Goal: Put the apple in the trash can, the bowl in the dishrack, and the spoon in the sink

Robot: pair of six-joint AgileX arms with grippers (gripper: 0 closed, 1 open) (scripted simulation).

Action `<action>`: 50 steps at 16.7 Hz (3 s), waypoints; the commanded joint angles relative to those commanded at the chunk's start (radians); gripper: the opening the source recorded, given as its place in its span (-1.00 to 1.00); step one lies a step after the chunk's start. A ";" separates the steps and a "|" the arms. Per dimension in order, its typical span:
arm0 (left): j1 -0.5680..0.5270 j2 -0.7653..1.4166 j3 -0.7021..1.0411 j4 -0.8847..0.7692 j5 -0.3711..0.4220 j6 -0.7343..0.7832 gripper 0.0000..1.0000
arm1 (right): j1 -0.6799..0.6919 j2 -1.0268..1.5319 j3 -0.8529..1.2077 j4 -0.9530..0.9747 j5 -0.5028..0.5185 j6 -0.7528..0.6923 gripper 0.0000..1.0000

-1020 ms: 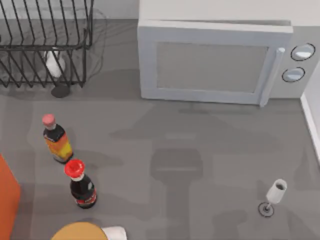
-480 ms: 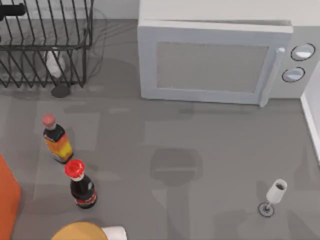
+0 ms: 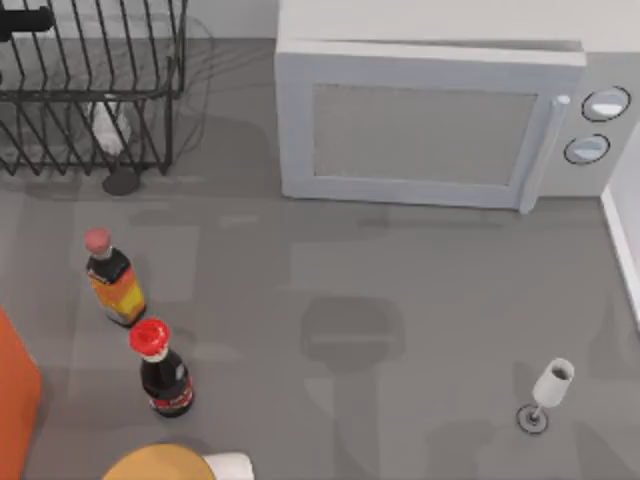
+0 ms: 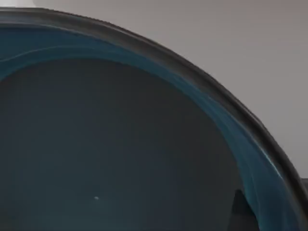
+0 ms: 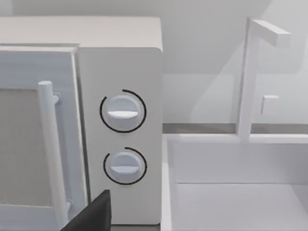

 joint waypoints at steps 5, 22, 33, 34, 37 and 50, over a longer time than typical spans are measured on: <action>0.000 0.000 0.000 0.000 0.000 0.000 0.51 | 0.000 0.000 0.000 0.000 0.000 0.000 1.00; -0.002 -0.088 -0.065 -0.060 -0.007 0.015 1.00 | 0.000 0.000 0.000 0.000 0.000 0.000 1.00; -0.031 -1.008 -0.505 -0.454 -0.063 -0.013 1.00 | 0.000 0.000 0.000 0.000 0.000 0.000 1.00; -0.035 -1.110 -0.552 -0.496 -0.069 -0.019 1.00 | 0.000 0.000 0.000 0.000 0.000 0.000 1.00; -0.047 -1.391 -0.692 -0.621 -0.084 -0.027 1.00 | 0.000 0.000 0.000 0.000 0.000 0.000 1.00; -0.067 -1.755 -0.924 -0.830 -0.106 -0.016 1.00 | 0.000 0.000 0.000 0.000 0.000 0.000 1.00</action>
